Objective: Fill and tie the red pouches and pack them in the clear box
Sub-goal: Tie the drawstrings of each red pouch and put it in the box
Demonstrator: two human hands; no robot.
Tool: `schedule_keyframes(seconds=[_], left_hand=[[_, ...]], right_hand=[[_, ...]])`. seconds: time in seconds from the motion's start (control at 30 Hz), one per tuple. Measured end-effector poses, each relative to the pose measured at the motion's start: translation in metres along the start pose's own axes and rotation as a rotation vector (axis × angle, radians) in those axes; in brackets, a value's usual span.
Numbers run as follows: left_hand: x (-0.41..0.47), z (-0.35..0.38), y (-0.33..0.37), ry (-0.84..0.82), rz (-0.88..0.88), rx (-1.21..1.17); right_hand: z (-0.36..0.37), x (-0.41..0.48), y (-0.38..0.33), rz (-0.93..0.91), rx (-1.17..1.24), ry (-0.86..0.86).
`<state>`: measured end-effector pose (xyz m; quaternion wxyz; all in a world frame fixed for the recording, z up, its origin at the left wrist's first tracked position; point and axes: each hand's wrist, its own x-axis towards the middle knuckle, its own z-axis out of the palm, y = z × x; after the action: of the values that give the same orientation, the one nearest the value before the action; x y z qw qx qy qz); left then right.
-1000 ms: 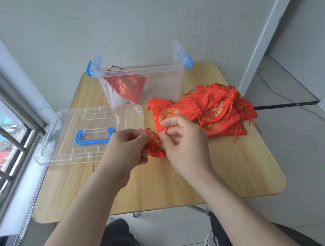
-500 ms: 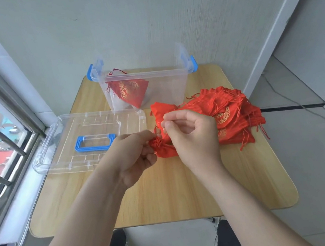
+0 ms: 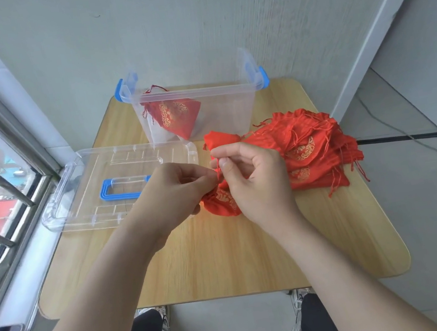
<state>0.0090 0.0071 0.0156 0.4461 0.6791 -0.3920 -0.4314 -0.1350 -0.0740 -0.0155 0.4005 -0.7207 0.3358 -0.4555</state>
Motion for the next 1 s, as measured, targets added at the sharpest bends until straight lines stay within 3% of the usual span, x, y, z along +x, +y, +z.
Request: schedule_keyframes(seconds=[0.27, 0.6, 1.0], left_hand=[[-0.001, -0.006, -0.001, -0.059, 0.004, -0.047], [0.003, -0.007, -0.001, -0.057, -0.045, -0.015], [0.005, -0.014, -0.002, -0.115, -0.075, -0.185]], right_hand=[[0.003, 0.001, 0.0, -0.015, -0.093, -0.032], [0.0, 0.001, -0.015, -0.025, -0.277, -0.277], [-0.007, 0.007, -0.008, -0.081, -0.248, -0.152]])
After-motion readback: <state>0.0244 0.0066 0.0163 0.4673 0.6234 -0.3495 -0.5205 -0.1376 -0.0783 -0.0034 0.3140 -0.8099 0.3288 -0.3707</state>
